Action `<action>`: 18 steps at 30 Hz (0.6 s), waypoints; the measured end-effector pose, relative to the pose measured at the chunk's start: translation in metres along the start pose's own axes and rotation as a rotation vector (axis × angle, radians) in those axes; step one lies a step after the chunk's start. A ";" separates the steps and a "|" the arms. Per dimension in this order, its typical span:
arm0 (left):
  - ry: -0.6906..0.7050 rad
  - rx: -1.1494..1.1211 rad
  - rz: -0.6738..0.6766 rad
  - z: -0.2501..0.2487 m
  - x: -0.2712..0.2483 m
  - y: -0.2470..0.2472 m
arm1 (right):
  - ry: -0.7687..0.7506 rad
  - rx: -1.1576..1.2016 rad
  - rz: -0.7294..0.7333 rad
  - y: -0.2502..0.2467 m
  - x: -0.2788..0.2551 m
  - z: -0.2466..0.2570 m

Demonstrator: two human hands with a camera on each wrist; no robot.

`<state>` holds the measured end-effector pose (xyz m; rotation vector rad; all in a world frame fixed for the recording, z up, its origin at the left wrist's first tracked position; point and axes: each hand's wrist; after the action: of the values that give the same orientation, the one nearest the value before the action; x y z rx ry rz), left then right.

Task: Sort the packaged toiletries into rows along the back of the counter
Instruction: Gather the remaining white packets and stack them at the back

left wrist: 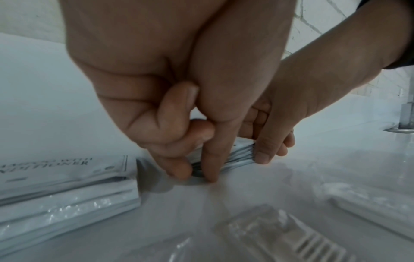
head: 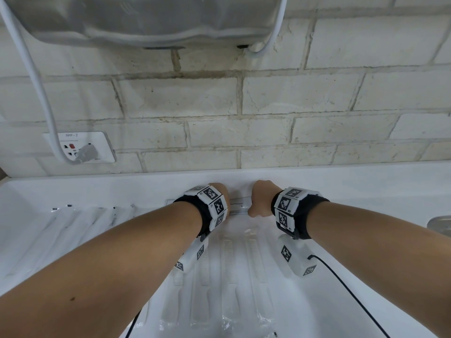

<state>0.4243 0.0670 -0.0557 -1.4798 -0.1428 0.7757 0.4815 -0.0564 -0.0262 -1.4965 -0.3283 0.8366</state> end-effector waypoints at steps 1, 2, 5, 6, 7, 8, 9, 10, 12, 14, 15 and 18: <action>-0.011 0.009 0.003 0.000 0.000 0.001 | 0.000 0.001 -0.001 0.000 0.000 0.000; -0.016 -0.015 -0.003 -0.001 0.000 0.001 | -0.002 0.002 -0.001 0.000 0.000 0.000; 0.007 -0.032 -0.023 0.001 -0.001 0.002 | -0.008 0.004 -0.002 0.001 -0.001 -0.001; -0.010 -0.005 -0.023 -0.001 -0.004 0.001 | -0.010 0.008 -0.003 0.001 -0.001 -0.001; -0.012 0.005 -0.030 0.001 -0.005 0.002 | -0.009 0.011 -0.003 0.001 0.000 -0.001; -0.014 0.004 -0.022 0.001 -0.006 0.001 | -0.007 0.014 -0.003 0.001 0.000 -0.002; -0.006 -0.012 -0.013 0.002 -0.007 0.000 | -0.003 0.019 0.001 0.001 0.000 -0.002; -0.002 -0.046 0.002 0.003 -0.010 -0.002 | -0.002 0.023 0.004 0.001 0.000 -0.003; 0.005 -0.075 0.009 0.006 -0.014 -0.005 | 0.003 0.022 0.020 0.000 -0.001 -0.004; 0.022 -0.121 -0.022 0.011 -0.022 -0.010 | 0.005 0.012 0.045 -0.002 -0.005 -0.006; 0.039 -0.176 -0.054 0.012 -0.028 -0.014 | 0.009 0.004 0.060 -0.004 -0.009 -0.007; 0.081 -0.251 -0.101 0.011 -0.061 -0.034 | 0.004 -0.021 0.060 -0.009 -0.027 -0.012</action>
<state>0.3850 0.0465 -0.0009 -1.7245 -0.2594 0.6319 0.4736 -0.0818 -0.0105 -1.5334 -0.2910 0.8801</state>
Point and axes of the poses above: each hand's wrist, its own x-axis towards the middle knuckle, its own y-axis out of the palm, z = x × y, and after that the axes turned 6 degrees about -x, right-handed
